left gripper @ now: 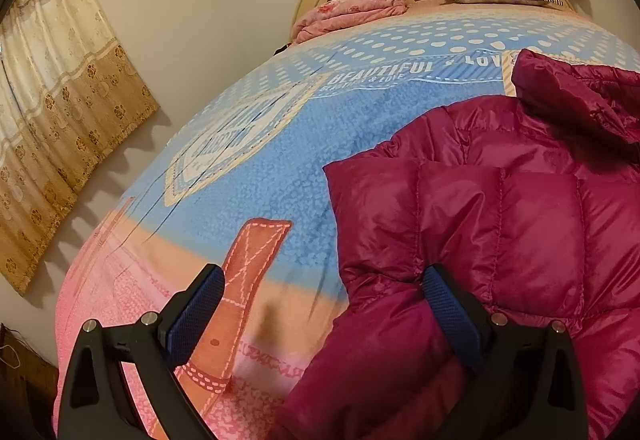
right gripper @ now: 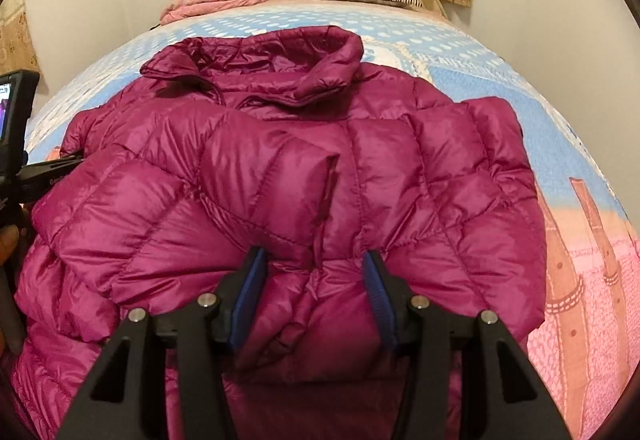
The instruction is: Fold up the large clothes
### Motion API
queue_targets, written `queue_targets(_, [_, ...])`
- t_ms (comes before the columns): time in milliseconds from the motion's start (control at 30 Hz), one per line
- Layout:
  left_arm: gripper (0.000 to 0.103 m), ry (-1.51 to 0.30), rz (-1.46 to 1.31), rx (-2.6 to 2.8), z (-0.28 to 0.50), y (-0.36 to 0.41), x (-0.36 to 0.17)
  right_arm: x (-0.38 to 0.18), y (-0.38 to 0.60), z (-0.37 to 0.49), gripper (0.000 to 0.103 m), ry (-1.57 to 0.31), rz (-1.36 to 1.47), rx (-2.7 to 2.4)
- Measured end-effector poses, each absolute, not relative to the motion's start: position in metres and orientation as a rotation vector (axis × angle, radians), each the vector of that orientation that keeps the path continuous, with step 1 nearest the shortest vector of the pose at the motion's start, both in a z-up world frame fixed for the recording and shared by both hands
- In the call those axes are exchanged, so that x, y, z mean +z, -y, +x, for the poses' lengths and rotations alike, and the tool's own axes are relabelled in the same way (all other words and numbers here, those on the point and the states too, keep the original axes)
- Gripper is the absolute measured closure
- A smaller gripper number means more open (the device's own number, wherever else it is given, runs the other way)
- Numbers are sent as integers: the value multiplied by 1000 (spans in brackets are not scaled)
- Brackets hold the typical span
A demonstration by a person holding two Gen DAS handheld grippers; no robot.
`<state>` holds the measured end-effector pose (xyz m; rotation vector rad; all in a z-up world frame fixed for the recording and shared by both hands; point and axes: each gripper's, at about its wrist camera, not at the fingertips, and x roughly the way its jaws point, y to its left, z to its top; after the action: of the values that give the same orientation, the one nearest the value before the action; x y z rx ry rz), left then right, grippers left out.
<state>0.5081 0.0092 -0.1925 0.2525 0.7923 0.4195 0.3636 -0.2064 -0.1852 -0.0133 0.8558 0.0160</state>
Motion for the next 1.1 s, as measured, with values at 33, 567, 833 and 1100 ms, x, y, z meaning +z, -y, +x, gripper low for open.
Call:
queue_targets(33, [3, -793, 253, 419, 508, -9, -193, -185, 206, 363, 51, -855, -15, 15])
queue_targets(567, [3, -798, 259, 417, 509, -9, -194, -187, 203, 363, 50, -852, -39, 4])
queue_targets(833, [3, -803, 287, 424, 511, -4, -197, -186, 202, 363, 50, -852, -34, 5])
queue_targets(1100, [3, -827, 147, 361, 488, -25, -180, -186, 205, 362, 47, -850, -12, 16])
